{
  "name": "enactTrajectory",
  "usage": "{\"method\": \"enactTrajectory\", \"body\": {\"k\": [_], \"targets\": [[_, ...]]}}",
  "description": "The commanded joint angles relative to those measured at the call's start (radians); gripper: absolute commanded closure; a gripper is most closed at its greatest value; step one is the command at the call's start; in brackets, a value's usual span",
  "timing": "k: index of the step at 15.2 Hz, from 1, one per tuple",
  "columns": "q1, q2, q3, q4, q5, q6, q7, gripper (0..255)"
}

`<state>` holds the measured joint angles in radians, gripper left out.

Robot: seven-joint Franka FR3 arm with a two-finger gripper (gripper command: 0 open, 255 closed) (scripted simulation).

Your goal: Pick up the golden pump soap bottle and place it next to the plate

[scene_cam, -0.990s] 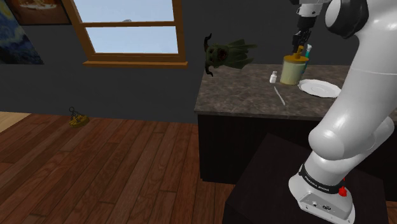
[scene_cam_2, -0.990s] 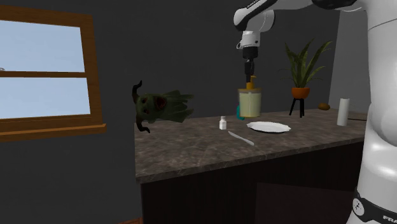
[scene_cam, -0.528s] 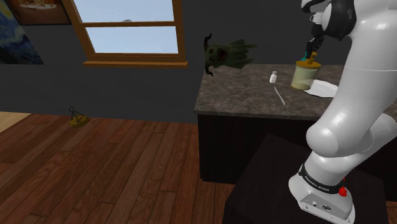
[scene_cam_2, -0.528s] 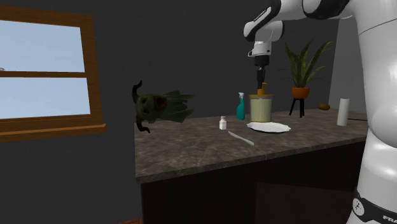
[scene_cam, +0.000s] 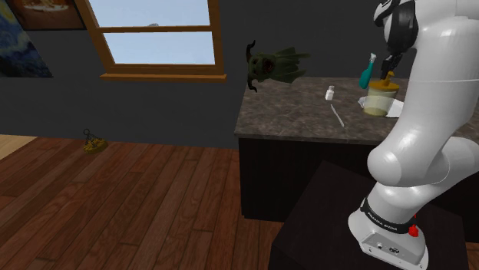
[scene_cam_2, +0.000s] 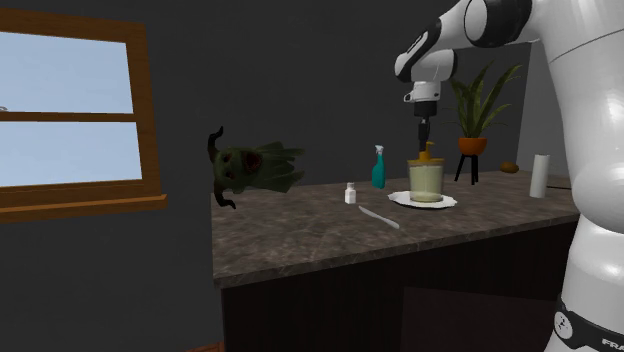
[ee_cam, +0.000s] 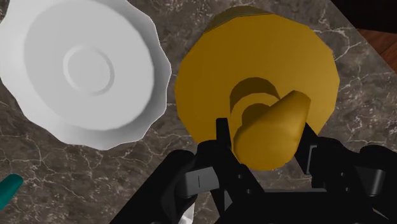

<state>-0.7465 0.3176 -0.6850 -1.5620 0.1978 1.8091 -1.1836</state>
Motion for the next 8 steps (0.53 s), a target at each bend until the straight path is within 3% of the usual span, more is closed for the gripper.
{"method": "enactTrajectory", "body": {"k": [1, 8], "targets": [[-0.003, 0.004, 0.001, -0.018, 0.004, 0.023, -0.007, 255], [0.000, 0.020, 0.008, -0.094, 0.018, 0.110, -0.017, 255]]}}
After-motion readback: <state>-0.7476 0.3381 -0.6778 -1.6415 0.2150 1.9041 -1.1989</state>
